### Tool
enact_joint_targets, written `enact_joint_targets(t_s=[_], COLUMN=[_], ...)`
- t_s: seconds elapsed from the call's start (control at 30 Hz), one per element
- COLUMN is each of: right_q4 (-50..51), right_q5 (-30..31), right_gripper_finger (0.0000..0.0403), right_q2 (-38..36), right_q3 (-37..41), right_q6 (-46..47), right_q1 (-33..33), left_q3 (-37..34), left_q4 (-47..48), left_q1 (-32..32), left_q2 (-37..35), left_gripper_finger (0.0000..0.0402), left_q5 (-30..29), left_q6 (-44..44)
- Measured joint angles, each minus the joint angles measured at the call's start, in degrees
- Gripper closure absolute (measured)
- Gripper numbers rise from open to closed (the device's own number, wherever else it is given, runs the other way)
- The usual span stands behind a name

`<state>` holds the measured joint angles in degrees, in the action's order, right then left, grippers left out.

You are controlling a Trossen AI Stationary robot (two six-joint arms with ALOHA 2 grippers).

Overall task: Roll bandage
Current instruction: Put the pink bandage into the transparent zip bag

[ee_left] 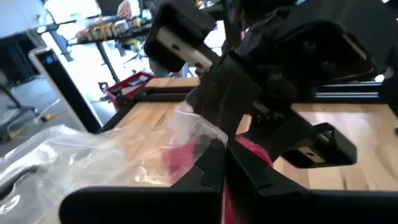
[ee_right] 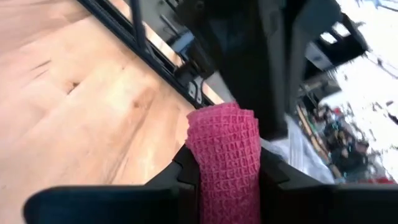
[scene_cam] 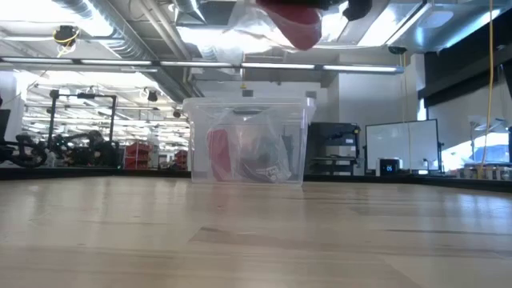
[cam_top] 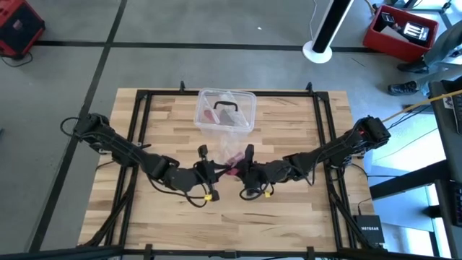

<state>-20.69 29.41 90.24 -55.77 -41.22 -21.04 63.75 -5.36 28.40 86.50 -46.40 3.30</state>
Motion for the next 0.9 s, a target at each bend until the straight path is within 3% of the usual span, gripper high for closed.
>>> enact_joint_targets(t_s=[0.17, 0.3, 0.57, 0.67, 0.9], right_q4=[0.6, 7.3, 9.8, 10.7, 13.8], right_q5=[1.4, 4.0, -2.7, -1.6, -3.7], right_gripper_finger=[0.0330, 0.0330, 0.0329, 0.0293, 0.0175], right_q2=[0.0, 0.0, 1.0, 1.3, 2.9], right_q3=[-0.3, -0.5, -0.6, -0.6, -0.5], right_q6=[3.4, 6.8, 18.8, 25.4, 39.6], right_q1=[0.0, 1.4, 3.1, 3.1, 3.6], left_q3=[0.0, 0.0, -0.2, -0.2, -0.2], left_q4=[1.6, 0.9, -0.5, -0.6, 4.5], left_q1=[-0.1, -0.1, -2.3, -3.8, -5.8], left_q2=[0.0, 0.0, 0.2, 0.5, 1.2], left_gripper_finger=[0.0400, 0.0400, 0.0400, 0.0400, 0.0400], left_q5=[-0.5, -0.5, 0.8, 4.0, 5.3], left_q6=[1.2, 0.6, 3.8, 5.9, 12.1])
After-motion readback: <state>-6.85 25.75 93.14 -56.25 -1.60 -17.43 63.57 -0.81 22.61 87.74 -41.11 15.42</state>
